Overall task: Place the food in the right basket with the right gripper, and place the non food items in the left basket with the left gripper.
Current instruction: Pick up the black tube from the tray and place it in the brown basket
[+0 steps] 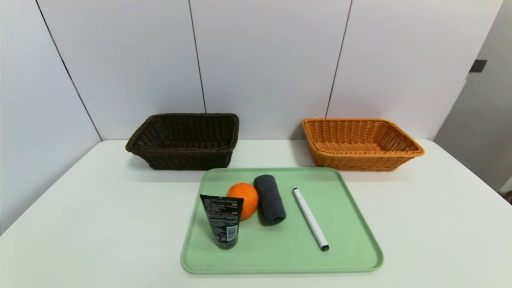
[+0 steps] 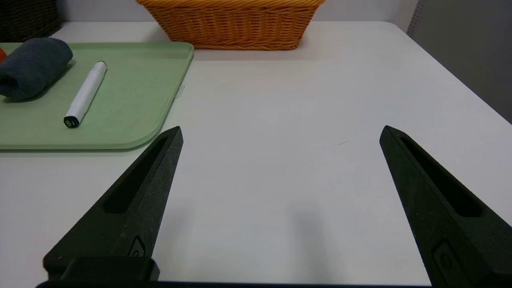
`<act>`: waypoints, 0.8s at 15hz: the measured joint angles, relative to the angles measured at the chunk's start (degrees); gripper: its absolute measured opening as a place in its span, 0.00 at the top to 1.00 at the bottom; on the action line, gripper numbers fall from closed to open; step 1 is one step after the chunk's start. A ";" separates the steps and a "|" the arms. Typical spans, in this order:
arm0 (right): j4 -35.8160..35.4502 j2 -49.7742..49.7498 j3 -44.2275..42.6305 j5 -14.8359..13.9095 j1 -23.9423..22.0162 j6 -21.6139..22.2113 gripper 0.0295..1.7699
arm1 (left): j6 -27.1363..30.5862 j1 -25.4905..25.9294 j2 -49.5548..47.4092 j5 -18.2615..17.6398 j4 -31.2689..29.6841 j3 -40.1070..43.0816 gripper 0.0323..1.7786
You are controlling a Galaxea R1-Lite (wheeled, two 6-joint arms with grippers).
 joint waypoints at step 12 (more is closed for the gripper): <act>-0.04 0.00 0.00 0.04 0.00 -0.13 0.04 | -3.04 0.06 0.01 0.76 0.89 0.00 0.05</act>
